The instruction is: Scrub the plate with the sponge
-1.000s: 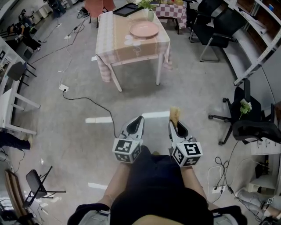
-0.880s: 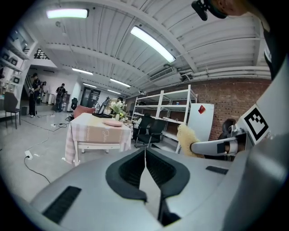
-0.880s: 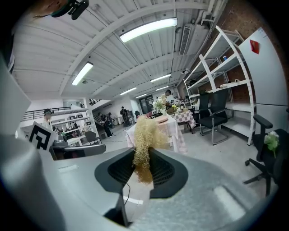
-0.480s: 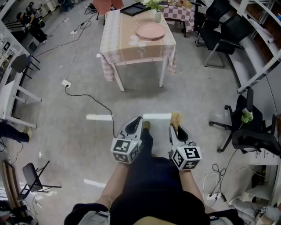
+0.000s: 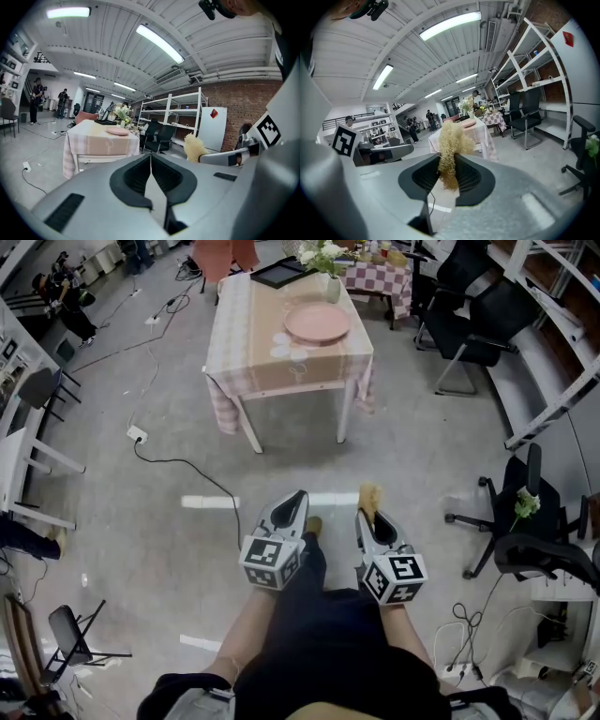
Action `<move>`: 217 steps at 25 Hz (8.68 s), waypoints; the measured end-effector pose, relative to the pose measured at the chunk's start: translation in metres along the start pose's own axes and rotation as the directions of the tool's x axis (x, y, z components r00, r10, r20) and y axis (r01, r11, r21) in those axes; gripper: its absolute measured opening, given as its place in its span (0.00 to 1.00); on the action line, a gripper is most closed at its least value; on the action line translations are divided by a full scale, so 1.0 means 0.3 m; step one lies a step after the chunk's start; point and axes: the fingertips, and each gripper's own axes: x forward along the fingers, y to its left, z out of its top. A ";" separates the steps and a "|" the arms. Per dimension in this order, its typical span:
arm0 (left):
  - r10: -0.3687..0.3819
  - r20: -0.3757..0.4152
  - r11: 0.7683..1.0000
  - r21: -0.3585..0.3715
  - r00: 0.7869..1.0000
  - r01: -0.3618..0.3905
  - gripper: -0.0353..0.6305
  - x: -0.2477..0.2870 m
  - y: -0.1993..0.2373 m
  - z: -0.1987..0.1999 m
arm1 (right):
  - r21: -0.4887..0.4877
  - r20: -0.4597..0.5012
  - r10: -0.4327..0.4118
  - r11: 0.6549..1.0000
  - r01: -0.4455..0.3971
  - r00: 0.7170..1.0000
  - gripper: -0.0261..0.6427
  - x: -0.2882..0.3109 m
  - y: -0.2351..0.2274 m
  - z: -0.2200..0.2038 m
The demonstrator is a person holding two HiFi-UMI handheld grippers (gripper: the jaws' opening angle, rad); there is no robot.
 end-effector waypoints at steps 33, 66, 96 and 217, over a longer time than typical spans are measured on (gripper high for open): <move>-0.043 -0.015 0.999 -0.006 0.999 0.043 0.08 0.545 0.379 0.275 | 0.011 -0.014 -0.014 1.000 0.014 1.000 0.16 0.620 -0.159 0.313; -0.059 -0.054 0.998 -0.028 0.997 0.058 0.08 0.689 0.599 0.272 | 0.041 -0.004 -0.031 0.999 0.031 1.000 0.16 0.869 -0.161 0.385; -0.032 -0.100 0.998 -0.065 0.994 0.025 0.08 1.065 0.731 0.324 | 0.060 -0.044 -0.009 0.998 0.012 0.999 0.16 1.212 -0.403 0.523; 0.066 -0.194 0.989 -0.120 0.979 -0.091 0.08 1.688 1.258 0.498 | -0.038 -0.366 -0.304 0.949 0.312 0.880 0.17 2.281 -0.824 0.735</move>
